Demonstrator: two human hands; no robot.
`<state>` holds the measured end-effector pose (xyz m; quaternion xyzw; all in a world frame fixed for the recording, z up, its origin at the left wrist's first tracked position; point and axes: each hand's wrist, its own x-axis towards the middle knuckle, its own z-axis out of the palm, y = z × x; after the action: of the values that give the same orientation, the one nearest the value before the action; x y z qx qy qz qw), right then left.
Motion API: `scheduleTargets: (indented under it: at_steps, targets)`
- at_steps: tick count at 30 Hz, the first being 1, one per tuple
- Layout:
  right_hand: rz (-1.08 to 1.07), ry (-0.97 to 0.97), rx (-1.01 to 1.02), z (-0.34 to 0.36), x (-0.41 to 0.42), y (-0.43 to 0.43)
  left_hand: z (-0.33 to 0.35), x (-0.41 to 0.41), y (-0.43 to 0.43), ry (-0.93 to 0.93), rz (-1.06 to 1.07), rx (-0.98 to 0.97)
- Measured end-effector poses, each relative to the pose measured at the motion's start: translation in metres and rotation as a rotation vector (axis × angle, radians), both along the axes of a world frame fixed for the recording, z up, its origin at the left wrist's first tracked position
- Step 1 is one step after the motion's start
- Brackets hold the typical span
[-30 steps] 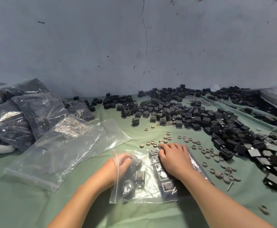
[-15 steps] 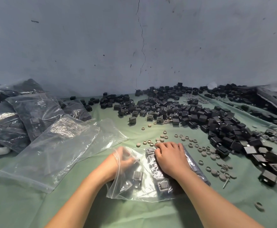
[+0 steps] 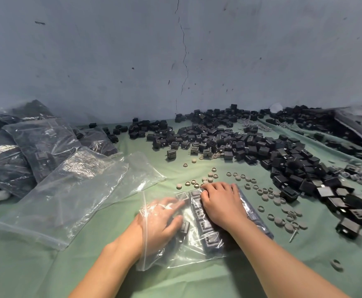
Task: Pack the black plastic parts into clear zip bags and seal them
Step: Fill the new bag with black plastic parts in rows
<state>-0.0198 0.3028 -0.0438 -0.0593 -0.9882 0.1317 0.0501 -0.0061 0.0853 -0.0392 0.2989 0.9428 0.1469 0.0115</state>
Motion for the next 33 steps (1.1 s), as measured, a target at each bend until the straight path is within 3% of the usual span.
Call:
scheduleTargets:
  at_steps: [8,13,15,23,33]
  targets:
    - [0.004,0.007,-0.010,-0.002,0.000,0.002,0.006,-0.003,-0.001,-0.167,-0.002,0.057]
    - [0.016,0.001,-0.014,-0.001,-0.002,0.000,0.010,-0.001,-0.009,-0.367,0.018,0.444]
    - [0.017,0.000,-0.014,-0.001,-0.002,0.000,0.012,-0.005,-0.014,-0.448,0.027,0.515]
    - [0.018,0.000,-0.010,0.000,0.000,-0.001,0.018,-0.009,-0.014,-0.470,-0.001,0.445]
    - [0.016,-0.002,-0.010,0.001,0.002,-0.001,0.017,-0.011,-0.003,-0.299,-0.002,0.455]
